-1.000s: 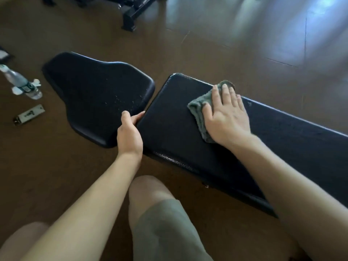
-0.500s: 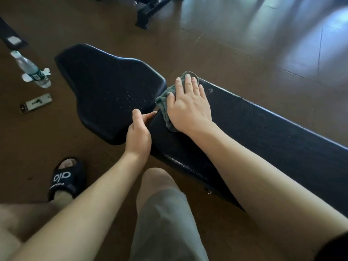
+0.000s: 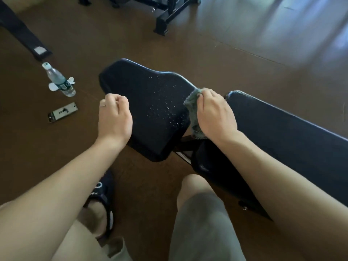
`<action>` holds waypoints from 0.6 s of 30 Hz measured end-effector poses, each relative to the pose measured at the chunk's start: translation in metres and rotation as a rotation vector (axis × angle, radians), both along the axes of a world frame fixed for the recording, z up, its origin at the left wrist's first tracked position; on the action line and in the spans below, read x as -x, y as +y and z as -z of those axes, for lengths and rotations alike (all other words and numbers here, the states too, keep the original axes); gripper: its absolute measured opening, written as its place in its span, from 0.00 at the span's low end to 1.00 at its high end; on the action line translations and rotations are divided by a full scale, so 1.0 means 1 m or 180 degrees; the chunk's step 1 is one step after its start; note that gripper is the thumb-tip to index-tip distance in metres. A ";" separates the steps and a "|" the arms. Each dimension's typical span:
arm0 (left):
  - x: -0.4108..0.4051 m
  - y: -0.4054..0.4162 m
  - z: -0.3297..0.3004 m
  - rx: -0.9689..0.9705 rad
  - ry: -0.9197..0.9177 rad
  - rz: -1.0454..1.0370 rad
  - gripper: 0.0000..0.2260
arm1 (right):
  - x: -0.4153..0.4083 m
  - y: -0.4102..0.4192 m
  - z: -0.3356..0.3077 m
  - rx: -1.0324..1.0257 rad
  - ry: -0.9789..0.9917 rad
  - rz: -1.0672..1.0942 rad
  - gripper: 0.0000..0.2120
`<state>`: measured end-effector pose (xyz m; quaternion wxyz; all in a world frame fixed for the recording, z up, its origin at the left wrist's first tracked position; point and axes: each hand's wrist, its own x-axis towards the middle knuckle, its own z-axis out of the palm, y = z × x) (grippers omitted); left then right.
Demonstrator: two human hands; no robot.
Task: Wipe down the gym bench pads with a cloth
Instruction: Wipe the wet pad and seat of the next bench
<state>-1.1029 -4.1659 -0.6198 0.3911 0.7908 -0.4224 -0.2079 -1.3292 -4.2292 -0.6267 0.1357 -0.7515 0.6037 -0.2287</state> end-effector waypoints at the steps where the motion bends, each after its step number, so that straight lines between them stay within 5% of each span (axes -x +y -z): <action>1: -0.005 -0.008 0.001 -0.0134 0.0118 -0.0142 0.13 | -0.015 -0.009 -0.003 -0.0119 -0.0352 0.0143 0.16; 4: -0.015 -0.030 0.004 -0.0209 0.0652 -0.0469 0.17 | -0.073 -0.023 -0.002 -0.0303 -0.1104 0.0171 0.20; 9: -0.037 -0.049 0.015 -0.0081 0.1021 -0.0571 0.21 | -0.151 -0.003 0.042 -0.0539 -0.0201 0.0024 0.27; 18: -0.034 -0.074 0.018 0.0012 0.1557 -0.0737 0.26 | -0.159 -0.085 0.034 -0.0597 -0.0236 0.0291 0.27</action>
